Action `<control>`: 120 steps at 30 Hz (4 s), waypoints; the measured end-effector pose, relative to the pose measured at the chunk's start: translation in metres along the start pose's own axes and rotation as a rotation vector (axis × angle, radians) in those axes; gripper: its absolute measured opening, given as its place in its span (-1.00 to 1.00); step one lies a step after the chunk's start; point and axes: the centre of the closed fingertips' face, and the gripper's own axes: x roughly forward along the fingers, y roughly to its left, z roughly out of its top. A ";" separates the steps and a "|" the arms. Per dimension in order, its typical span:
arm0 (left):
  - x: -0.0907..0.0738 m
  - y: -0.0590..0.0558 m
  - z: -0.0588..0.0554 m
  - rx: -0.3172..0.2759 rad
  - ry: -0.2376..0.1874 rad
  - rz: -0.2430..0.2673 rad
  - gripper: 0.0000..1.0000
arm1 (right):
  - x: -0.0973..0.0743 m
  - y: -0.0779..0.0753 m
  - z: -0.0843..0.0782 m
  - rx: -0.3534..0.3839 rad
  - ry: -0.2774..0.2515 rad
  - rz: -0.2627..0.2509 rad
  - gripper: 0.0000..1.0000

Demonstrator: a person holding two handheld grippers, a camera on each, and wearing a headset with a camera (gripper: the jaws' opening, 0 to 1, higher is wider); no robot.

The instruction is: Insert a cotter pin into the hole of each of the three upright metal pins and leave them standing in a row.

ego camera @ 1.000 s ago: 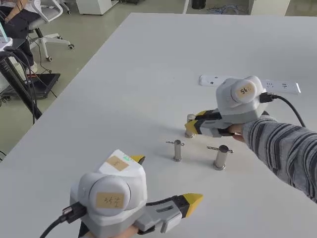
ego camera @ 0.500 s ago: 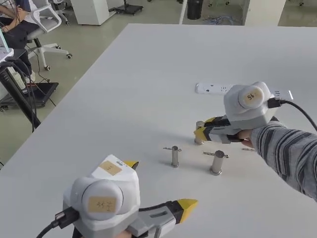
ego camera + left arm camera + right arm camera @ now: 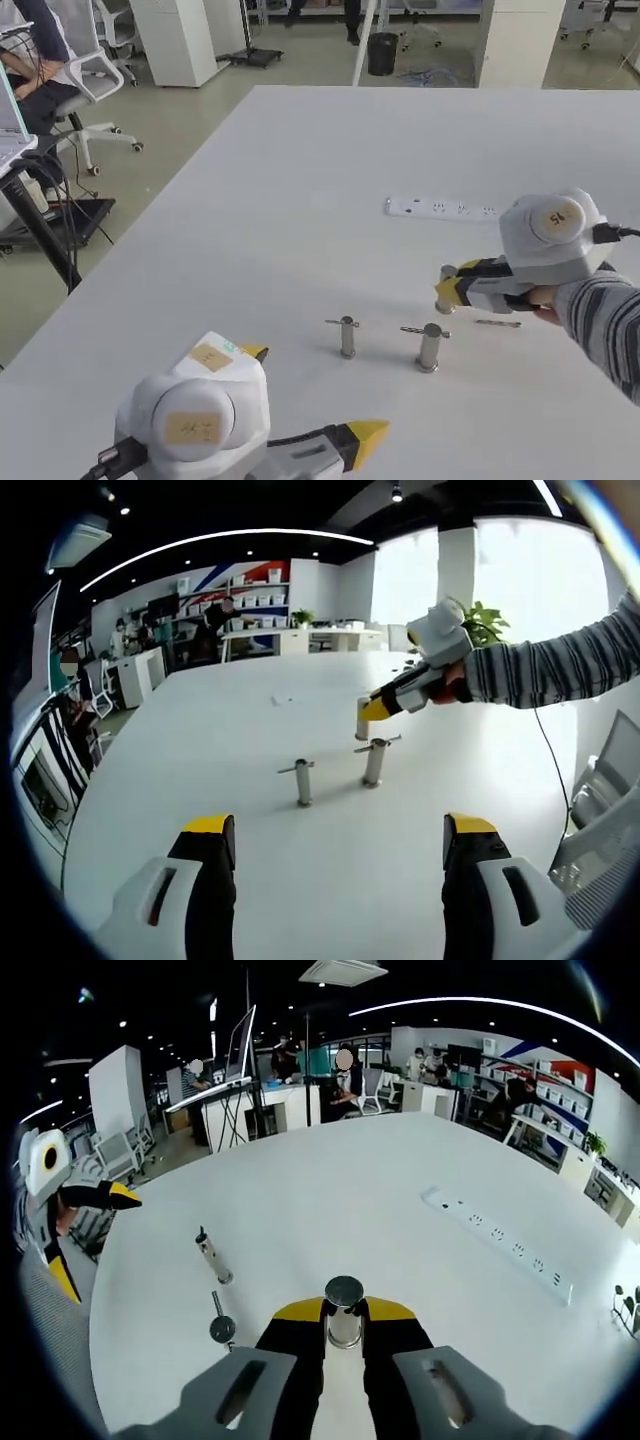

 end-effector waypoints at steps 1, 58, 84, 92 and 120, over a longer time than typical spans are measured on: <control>-0.001 -0.001 0.000 0.002 0.000 -0.002 0.69 | -0.003 -0.001 -0.002 0.004 -0.001 -0.006 -0.85; -0.025 -0.013 -0.001 0.015 -0.023 -0.024 0.66 | -0.051 0.122 -0.060 -0.031 -0.005 0.088 -0.84; -0.024 -0.015 -0.004 0.019 -0.014 -0.030 0.63 | -0.037 0.156 -0.065 -0.103 -0.024 0.179 -0.84; -0.023 -0.017 -0.006 0.026 -0.003 -0.035 0.65 | -0.037 0.155 -0.065 -0.131 -0.021 0.187 -0.79; -0.019 -0.019 -0.005 0.027 -0.014 -0.052 0.73 | -0.082 0.082 -0.078 -0.090 0.071 0.114 -0.49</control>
